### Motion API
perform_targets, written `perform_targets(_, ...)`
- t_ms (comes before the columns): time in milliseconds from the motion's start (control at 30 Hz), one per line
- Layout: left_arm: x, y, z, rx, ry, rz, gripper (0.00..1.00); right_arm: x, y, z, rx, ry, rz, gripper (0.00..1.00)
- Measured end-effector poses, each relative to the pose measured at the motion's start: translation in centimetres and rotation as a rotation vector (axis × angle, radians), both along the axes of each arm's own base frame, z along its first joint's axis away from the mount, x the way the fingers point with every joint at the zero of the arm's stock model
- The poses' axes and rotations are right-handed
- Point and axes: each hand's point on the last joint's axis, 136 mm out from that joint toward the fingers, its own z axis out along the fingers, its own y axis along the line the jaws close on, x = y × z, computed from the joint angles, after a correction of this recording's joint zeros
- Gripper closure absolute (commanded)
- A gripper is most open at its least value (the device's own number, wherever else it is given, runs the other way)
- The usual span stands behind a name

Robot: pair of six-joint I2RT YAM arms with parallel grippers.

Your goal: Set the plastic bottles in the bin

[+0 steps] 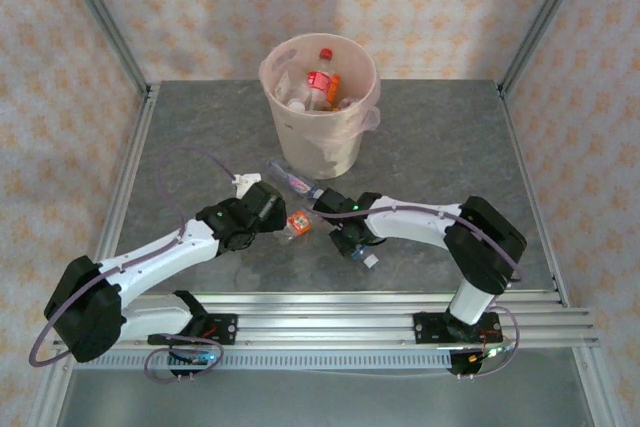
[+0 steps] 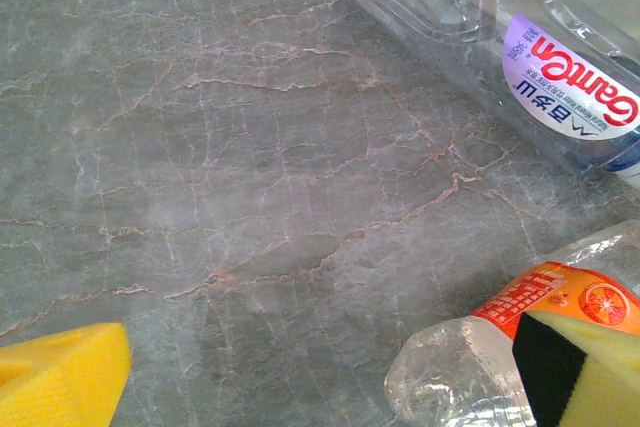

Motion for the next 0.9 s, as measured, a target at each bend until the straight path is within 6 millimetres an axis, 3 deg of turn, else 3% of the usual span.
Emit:
perform_targets(167,0.0,0.0,0.0,-0.001,-0.001,0.0,0.0,0.1,-1.6,3.5,0.029,-0.079,-0.082,0.68)
perform_targets(333,0.1,-0.1,0.1,-0.005,-0.004,-0.001,0.0,1.6,-1.8,11.3,0.139,-0.234,-0.163,0.68)
perform_targets(500,0.1,-0.1,0.1,-0.007,-0.005,-0.002,0.0,4.6,-0.6,21.8,0.309,-0.428,-0.224,0.64)
perform_targets(633,0.2,-0.3,0.2,-0.01,-0.009,-0.007,0.0,6.9,-0.4,29.1,0.415,-0.551,-0.26,0.63)
perform_targets(767,0.2,-0.5,0.2,-0.015,-0.007,-0.024,0.0,9.8,-0.2,34.2,0.469,-0.636,-0.279,0.63)
perform_targets(900,0.3,-1.1,0.3,-0.032,-0.009,-0.048,0.0,13.7,0.1,36.6,0.498,-0.669,-0.301,0.65)
